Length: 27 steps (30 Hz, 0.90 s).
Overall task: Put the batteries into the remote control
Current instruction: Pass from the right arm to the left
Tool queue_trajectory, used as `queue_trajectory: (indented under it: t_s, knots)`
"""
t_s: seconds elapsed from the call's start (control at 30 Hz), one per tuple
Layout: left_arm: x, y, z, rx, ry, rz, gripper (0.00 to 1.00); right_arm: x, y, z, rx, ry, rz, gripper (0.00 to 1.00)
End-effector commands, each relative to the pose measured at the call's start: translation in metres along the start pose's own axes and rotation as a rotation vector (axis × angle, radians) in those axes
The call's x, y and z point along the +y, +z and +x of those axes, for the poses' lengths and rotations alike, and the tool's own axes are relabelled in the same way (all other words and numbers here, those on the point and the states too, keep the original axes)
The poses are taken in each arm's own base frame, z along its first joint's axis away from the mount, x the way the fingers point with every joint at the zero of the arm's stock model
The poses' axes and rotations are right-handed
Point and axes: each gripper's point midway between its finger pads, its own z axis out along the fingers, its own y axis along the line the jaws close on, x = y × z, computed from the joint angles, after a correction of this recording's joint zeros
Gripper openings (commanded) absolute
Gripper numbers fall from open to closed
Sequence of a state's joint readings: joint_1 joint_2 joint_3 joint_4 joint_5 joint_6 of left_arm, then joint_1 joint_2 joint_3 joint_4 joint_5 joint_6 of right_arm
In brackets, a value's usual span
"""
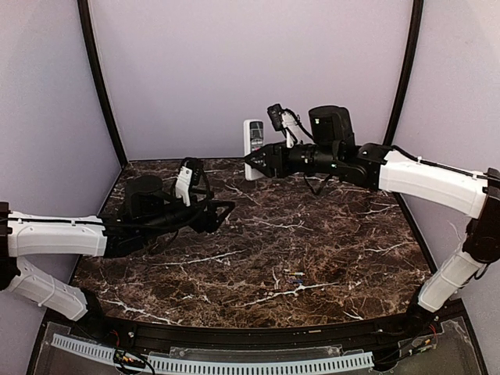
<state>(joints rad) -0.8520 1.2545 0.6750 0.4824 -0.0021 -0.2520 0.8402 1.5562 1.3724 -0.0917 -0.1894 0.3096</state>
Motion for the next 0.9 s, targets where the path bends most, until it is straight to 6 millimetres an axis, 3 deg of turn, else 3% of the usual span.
queue_trajectory:
  t_s: [0.0, 0.37, 0.87]
  knots:
    - [-0.018, 0.01, -0.038, -0.103, 0.017, 0.023, 0.82, 0.005, 0.002, -0.017, -0.106, 0.072, -0.058, 0.41]
    - [-0.045, 0.038, -0.056, -0.119, 0.035, 0.048, 0.77, 0.013, 0.003, -0.008, -0.13, 0.112, -0.104, 0.41]
    - [-0.036, 0.047, -0.061, -0.147, 0.046, -0.019, 0.55, 0.02, 0.003, 0.004, -0.124, 0.136, -0.139, 0.41]
